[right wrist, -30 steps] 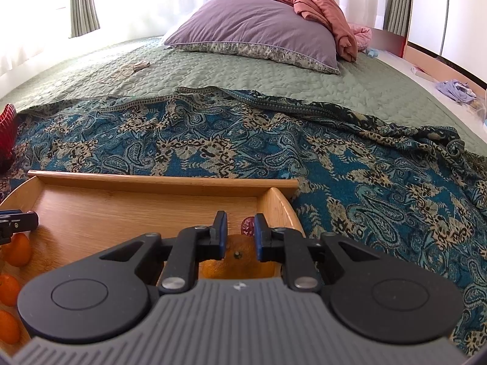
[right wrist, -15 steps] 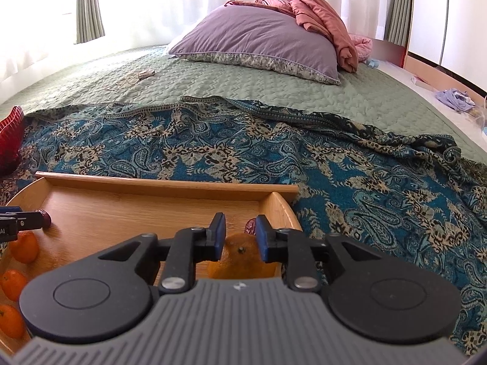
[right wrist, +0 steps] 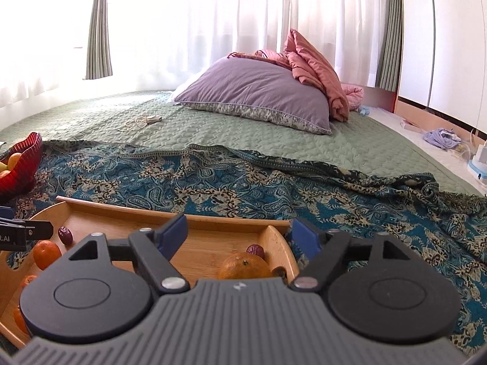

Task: Organize fruits

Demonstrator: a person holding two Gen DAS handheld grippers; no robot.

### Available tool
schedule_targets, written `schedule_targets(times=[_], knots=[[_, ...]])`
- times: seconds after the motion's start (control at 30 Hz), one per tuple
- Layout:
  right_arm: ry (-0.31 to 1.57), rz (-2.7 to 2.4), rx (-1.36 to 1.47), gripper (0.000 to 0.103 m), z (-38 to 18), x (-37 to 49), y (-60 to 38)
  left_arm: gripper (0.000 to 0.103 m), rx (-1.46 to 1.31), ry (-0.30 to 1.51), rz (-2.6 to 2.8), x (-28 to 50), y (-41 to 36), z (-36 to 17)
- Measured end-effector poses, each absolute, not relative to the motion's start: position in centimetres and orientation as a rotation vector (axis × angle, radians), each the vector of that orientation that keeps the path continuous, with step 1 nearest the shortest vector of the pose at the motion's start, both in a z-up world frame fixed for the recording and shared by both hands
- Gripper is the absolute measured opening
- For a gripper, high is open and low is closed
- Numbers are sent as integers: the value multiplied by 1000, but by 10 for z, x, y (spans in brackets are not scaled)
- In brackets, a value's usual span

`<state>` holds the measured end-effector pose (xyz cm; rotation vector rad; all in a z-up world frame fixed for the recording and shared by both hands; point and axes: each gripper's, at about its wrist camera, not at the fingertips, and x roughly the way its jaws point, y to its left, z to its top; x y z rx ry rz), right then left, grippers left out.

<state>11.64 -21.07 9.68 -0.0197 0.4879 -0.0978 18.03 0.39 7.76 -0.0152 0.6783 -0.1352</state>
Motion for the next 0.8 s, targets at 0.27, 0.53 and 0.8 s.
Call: schedule_targets(times=[0.27,0.53,0.8], knots=[[434,-86,-48,103,103,93,-205,96,-19,634,-142,150,2,85],[379,-92,-131,103,100,67,-193,98,-25,625,-140,121,5,85],[376,-50,-118,103,94,43,-188,98,-58,614,-138,90,12,84]])
